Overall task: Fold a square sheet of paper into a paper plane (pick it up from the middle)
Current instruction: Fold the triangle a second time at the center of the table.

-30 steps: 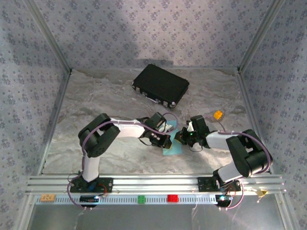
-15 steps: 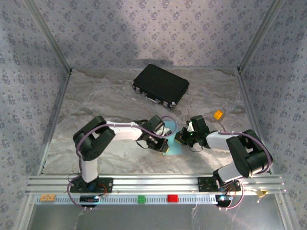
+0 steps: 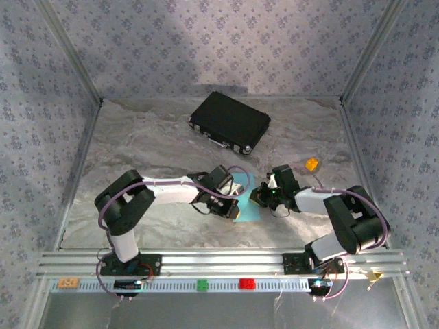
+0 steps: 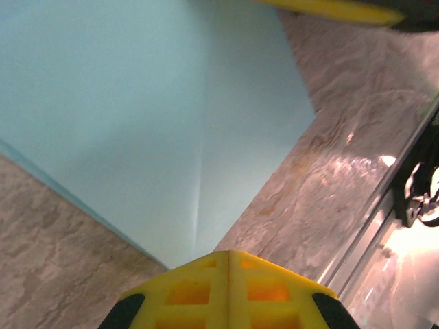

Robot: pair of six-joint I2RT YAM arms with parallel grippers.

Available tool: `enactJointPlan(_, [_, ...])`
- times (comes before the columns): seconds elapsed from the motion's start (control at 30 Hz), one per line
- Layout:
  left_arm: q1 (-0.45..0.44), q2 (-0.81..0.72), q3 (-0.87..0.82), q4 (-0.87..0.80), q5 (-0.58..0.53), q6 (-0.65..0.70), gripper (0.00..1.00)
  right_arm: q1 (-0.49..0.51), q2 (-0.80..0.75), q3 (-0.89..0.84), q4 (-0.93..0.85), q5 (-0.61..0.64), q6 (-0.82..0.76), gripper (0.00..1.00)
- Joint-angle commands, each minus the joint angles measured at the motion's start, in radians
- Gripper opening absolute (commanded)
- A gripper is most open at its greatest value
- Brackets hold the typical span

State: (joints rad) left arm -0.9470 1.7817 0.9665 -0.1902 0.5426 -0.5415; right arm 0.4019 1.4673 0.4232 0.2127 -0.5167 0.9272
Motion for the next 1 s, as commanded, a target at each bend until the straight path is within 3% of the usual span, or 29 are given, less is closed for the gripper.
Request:
enactJointPlan(0.0, [0.014,0.007,0.036,0.028,0.015,-0.025,0.04,0.002,0.004,-0.020,-0.096,0.068,0.004,0.01])
enactJointPlan(0.23, [0.020,0.094,0.037,0.005,0.009,-0.030,0.02,0.002,-0.005,-0.012,-0.075,0.048,0.003,0.02])
enactJointPlan(0.57, [0.020,0.094,-0.034,0.035,0.010,-0.037,0.00,0.035,-0.111,0.037,-0.112,0.032,-0.040,0.06])
enactJointPlan(0.83, [0.022,0.100,-0.018,0.032,-0.004,-0.038,0.00,0.110,-0.013,0.032,-0.104,-0.011,-0.063,0.04])
enactJointPlan(0.97, [0.023,0.101,-0.030,0.040,-0.003,-0.043,0.00,0.053,0.019,0.001,-0.078,0.006,-0.069,0.03])
